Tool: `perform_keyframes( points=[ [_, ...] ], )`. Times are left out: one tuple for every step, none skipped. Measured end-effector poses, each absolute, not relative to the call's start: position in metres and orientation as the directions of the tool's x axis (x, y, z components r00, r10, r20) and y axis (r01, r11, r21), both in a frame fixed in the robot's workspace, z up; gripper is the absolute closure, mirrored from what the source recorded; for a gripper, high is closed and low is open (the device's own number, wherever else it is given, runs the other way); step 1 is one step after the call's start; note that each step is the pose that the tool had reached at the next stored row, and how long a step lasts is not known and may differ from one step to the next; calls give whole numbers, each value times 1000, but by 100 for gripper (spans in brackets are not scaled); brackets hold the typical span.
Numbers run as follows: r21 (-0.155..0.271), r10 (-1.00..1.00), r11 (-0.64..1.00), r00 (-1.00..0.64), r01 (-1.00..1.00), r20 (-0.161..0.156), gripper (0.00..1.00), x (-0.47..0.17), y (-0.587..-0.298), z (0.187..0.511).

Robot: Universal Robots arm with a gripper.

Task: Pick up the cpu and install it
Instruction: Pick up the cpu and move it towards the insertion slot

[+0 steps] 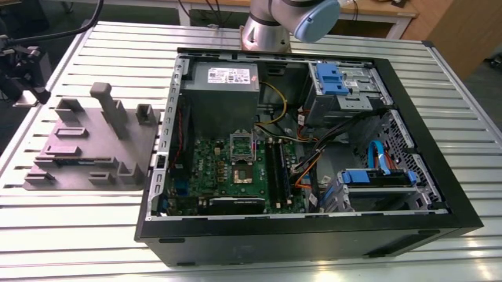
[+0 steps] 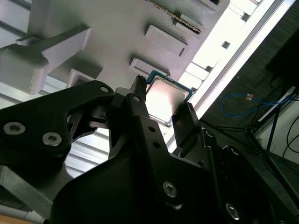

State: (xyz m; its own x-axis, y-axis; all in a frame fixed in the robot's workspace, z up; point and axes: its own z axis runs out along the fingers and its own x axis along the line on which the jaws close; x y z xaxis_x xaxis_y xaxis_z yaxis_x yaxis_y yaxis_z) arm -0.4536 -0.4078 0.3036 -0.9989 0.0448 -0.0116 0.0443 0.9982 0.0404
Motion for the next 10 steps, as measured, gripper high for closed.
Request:
perform_keyframes(
  points=[
    [40,45,998,-999,44,-12,53,-454,-408,304],
    [40,45,998,-999,44,-12,53,-454,-408,305],
    [40,45,998,-999,44,-12,53,-454,-408,305],
    [40,45,998,-999,44,-12,53,-454,-408,306],
    [40,45,998,-999,44,-12,53,-454,-408,306],
    [40,45,998,-999,44,-12,53,-454,-408,307],
    [40,45,998,-999,44,-12,53,-454,-408,307],
    [40,45,998,-999,44,-12,53,-454,-408,308],
    [40,45,998,-999,44,-12,53,-454,-408,309],
    [40,45,998,-999,44,-12,53,-454,-408,310]
  ],
)
